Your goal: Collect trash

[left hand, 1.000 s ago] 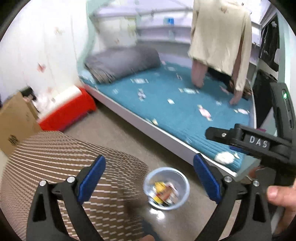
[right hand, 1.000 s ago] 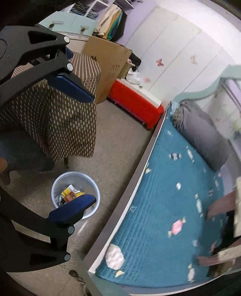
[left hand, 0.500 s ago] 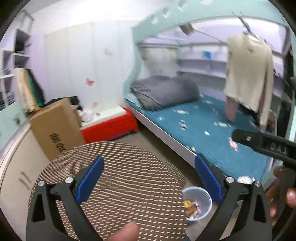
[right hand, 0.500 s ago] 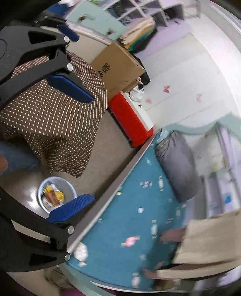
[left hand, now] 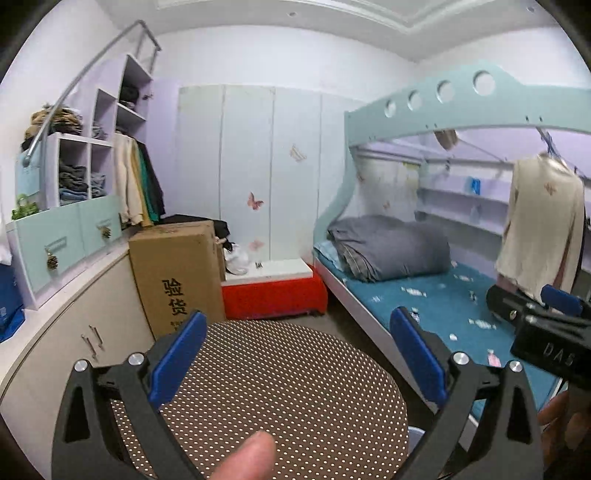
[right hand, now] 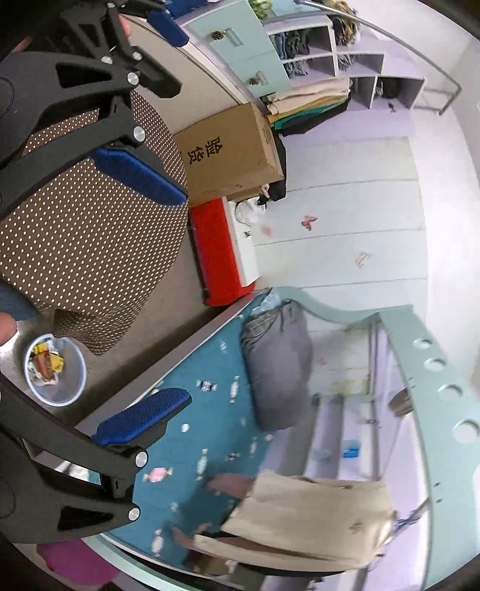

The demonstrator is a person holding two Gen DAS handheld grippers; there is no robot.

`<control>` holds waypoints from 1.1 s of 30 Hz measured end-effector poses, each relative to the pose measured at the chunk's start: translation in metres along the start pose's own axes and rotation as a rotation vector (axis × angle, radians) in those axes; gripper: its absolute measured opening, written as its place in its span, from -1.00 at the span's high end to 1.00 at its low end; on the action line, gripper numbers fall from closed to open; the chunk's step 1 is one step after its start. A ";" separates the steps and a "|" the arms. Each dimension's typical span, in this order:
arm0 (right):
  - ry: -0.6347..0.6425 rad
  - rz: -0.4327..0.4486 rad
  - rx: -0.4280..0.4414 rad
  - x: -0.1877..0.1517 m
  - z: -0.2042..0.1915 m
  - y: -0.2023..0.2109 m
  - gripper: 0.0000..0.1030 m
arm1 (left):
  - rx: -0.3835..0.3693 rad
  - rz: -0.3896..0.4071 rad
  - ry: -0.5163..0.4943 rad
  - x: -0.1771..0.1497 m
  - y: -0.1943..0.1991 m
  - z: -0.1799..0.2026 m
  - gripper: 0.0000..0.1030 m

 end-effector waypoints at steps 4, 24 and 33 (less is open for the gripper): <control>0.022 0.035 0.010 0.007 -0.014 0.012 -0.88 | 0.026 0.038 0.014 0.008 0.014 -0.008 -0.89; 0.037 0.057 0.034 0.010 -0.024 0.021 -0.88 | 0.039 0.073 0.040 0.012 0.034 -0.013 -0.90; 0.033 0.054 0.041 0.011 -0.027 0.021 -0.88 | 0.039 0.077 0.039 0.014 0.035 -0.013 -0.90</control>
Point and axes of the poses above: each gripper's, at about its wrist camera, not at the fingertips, and y roughly against the way its jaws point, z to its right, x to its top, the point moved 4 cm from there along -y, roughly the way its jaws point, and after that the axes turned 1 degree about x, right-handed, at the moved point
